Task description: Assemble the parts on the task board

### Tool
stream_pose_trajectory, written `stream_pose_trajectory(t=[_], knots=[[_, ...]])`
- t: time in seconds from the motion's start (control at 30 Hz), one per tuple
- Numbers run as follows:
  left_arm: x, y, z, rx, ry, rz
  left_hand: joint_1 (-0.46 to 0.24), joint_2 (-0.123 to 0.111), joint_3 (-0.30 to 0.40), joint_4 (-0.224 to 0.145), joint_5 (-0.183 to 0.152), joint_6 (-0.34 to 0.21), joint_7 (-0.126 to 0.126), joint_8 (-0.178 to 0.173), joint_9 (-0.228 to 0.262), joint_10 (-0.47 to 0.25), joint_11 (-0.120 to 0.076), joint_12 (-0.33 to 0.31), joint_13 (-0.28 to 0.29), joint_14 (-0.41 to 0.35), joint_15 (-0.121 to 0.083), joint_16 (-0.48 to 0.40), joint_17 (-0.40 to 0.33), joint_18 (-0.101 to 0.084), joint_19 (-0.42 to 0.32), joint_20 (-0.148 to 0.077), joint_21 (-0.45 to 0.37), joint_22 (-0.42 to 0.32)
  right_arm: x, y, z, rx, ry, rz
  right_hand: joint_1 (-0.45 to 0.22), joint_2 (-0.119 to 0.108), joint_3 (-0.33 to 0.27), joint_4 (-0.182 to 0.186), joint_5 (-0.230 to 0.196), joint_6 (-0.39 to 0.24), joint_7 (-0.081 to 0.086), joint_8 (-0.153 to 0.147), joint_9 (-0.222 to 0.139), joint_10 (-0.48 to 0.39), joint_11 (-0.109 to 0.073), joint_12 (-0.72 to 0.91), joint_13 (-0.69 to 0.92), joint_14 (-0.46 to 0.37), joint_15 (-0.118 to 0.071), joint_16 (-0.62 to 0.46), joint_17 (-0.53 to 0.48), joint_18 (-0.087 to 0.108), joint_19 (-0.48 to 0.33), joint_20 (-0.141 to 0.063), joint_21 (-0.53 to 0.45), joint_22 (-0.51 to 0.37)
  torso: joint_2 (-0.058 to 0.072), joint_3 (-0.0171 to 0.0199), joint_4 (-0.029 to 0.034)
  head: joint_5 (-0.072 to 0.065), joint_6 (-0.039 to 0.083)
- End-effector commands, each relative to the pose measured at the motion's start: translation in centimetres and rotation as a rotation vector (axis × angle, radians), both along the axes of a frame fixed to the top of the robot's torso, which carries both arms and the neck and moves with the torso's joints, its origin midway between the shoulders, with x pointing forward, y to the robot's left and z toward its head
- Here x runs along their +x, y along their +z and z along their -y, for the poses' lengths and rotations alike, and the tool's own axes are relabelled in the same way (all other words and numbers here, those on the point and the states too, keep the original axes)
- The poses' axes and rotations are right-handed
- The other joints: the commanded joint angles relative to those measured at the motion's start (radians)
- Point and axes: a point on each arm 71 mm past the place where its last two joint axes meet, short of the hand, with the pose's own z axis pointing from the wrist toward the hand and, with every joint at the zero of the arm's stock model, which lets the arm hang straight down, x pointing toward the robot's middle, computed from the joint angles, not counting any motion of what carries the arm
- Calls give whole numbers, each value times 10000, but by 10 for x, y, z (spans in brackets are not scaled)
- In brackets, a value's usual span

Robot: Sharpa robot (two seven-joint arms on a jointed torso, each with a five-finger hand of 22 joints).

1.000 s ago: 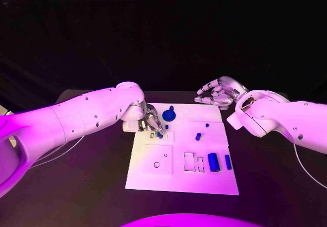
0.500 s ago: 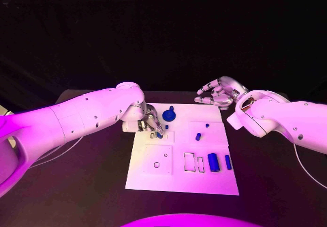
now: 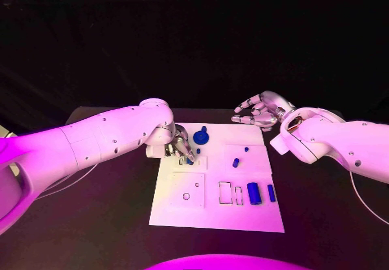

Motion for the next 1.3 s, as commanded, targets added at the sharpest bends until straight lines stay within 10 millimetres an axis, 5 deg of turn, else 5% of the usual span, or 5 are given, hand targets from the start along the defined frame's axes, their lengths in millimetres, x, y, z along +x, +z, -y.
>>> stream_pose_trajectory(t=[0.03,0.7,1.3], knots=[[-1,0,3,74,-113,132,61,-16,2287,-2356,35,56,-5,69,10,55,0,2,-12,1040,50,64,2630,-32,2,41,-12,393,-1,0,-1,-29,160,-22,-48,64,19,15,63,-9,-38,62,7,688,36,-17,2268,974,57,-64,2344,108,-54,-35,-37,-13,2,11,0,-12,-6],[1,-4,4,214,-57,98,-67,28,2256,-2235,-49,54,11,34,34,29,19,-61,-99,1040,66,64,2630,-21,-40,48,-36,339,-1,0,0,-28,157,-26,-47,65,18,15,63,-10,-39,66,7,687,36,-17,2267,973,57,-66,2341,108,-53,-35,-41,-13,-5,7,7,-46,-38],[3,-9,2,218,190,-83,-926,25,1026,-1448,-143,75,-116,-119,164,-25,-52,-241,-338,1040,25,64,2630,-12,-72,26,-95,301,-2,1,0,19,118,86,-54,61,11,19,62,-17,-38,70,6,654,36,-52,2234,966,56,-75,2315,117,-67,-36,-93,-44,-6,7,7,-88,-67]])
